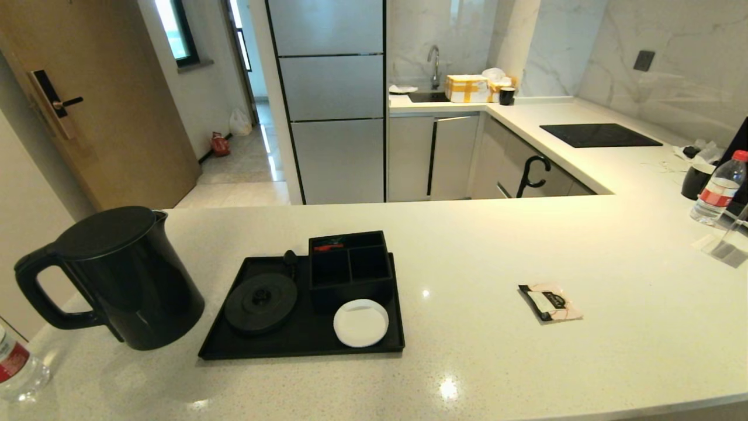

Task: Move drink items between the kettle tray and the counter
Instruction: Return the tea bag to its original position

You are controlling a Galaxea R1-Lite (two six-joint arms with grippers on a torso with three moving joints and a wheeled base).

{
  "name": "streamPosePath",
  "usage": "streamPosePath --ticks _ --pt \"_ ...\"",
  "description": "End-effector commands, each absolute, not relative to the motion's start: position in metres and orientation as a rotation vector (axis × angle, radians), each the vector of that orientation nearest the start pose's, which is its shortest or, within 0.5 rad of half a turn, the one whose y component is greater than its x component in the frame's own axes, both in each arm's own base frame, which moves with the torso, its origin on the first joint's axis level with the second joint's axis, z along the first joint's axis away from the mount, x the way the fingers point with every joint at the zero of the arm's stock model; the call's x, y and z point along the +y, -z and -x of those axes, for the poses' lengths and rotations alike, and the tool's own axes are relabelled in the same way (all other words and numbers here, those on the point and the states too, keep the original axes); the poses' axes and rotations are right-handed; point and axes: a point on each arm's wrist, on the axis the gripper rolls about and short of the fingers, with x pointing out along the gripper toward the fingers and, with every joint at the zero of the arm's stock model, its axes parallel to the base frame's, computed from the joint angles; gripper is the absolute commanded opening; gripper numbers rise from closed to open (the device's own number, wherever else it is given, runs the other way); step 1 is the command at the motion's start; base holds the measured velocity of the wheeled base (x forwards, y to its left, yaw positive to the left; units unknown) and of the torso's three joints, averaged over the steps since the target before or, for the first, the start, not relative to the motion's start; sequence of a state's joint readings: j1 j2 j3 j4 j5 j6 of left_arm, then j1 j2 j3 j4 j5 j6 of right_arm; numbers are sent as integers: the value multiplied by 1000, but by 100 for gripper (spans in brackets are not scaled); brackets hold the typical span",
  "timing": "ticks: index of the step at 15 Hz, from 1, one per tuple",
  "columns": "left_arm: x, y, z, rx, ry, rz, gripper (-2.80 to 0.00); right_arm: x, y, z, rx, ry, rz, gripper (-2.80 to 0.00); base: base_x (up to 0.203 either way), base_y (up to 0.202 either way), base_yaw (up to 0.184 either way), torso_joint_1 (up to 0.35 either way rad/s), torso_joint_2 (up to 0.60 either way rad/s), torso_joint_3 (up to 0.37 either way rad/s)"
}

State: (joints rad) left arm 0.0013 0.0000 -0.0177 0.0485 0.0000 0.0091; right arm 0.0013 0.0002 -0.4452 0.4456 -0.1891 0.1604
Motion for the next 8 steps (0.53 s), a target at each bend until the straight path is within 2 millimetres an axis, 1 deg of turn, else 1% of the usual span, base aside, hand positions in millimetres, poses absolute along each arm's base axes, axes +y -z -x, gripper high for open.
streamPosePath --ticks 1,2,3,4,5,6,8 --pt "0 -76 24 28 -1 -9 -280 -4 -128 56 -27 178 -156 -280 0 0 0 0 0 0" --pt "0 -76 24 29 -1 -9 -280 -4 -125 50 -55 163 -149 -280 0 0 0 0 0 0" --pt "0 -75 24 29 -1 -9 -280 -3 -116 43 -60 149 -130 -280 0 0 0 0 0 0" --pt "0 -76 24 29 -1 -9 -280 -3 -101 33 -59 137 -85 -280 0 0 0 0 0 0" --pt "0 -75 24 29 -1 -9 -280 -3 -91 26 -85 120 -26 -280 0 0 0 0 0 0" --pt "0 -76 24 29 -1 -9 -280 -2 -86 23 -110 87 13 -280 0 0 0 0 0 0" --pt "0 -76 24 29 -1 -9 -280 -1 -83 23 -74 28 60 -280 0 0 0 0 0 0"
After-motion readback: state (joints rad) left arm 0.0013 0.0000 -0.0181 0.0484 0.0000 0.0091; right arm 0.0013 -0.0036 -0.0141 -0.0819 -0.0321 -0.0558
